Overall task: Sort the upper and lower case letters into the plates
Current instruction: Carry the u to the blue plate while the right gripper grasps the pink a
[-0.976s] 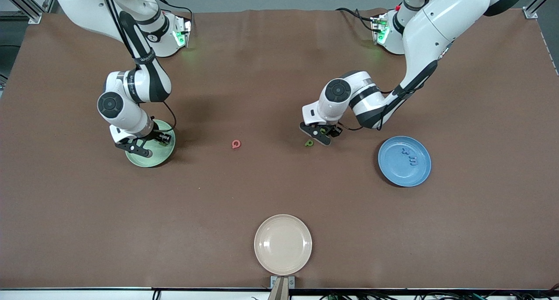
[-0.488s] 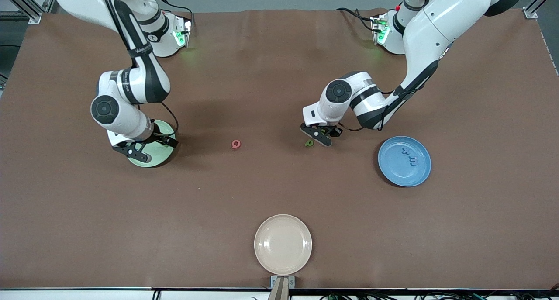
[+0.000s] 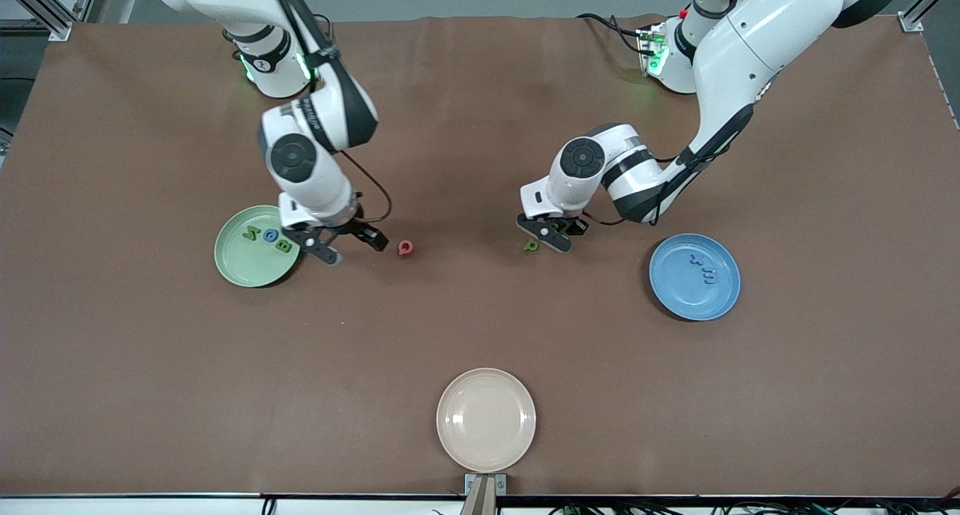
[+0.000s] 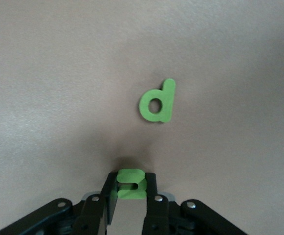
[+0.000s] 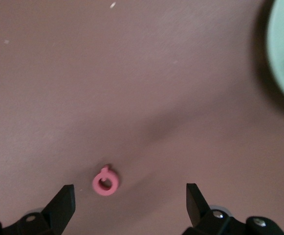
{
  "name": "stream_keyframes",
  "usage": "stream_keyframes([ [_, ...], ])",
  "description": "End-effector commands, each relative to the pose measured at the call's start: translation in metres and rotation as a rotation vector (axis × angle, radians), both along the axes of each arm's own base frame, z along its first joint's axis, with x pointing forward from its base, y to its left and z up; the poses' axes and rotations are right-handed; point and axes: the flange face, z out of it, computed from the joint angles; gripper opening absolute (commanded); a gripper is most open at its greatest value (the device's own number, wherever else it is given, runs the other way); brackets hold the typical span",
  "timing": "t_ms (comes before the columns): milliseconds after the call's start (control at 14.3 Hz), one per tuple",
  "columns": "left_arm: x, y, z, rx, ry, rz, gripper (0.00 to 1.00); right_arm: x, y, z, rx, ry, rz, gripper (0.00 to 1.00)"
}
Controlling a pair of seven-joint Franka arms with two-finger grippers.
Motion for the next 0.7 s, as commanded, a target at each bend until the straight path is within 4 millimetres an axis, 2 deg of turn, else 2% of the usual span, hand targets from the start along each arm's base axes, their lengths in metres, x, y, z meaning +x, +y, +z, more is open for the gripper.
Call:
stream_keyframes([
  [0, 0.014, 0.008, 0.017, 0.024, -0.044, 0.033, 0.05, 0.006, 0.026, -0.03, -0.007, -0.024, -0.027, 1.0],
  [139, 0.023, 0.02, 0.035, 0.077, -0.053, 0.057, 0.05, 0.003, 0.032, -0.044, -0.011, -0.039, -0.032, 0.99],
  [279, 0.035, 0.035, 0.062, 0.084, -0.053, 0.118, 0.05, 0.001, 0.035, -0.055, -0.012, -0.047, -0.031, 0.95],
  [418, 0.055, 0.067, 0.084, 0.102, -0.068, 0.169, 0.06, -0.004, 0.043, -0.066, -0.016, -0.055, -0.044, 0.88],
  [627, 0.087, 0.127, 0.092, 0.094, -0.069, 0.279, 0.06, -0.006, 0.045, -0.075, -0.021, -0.056, -0.044, 0.73],
])
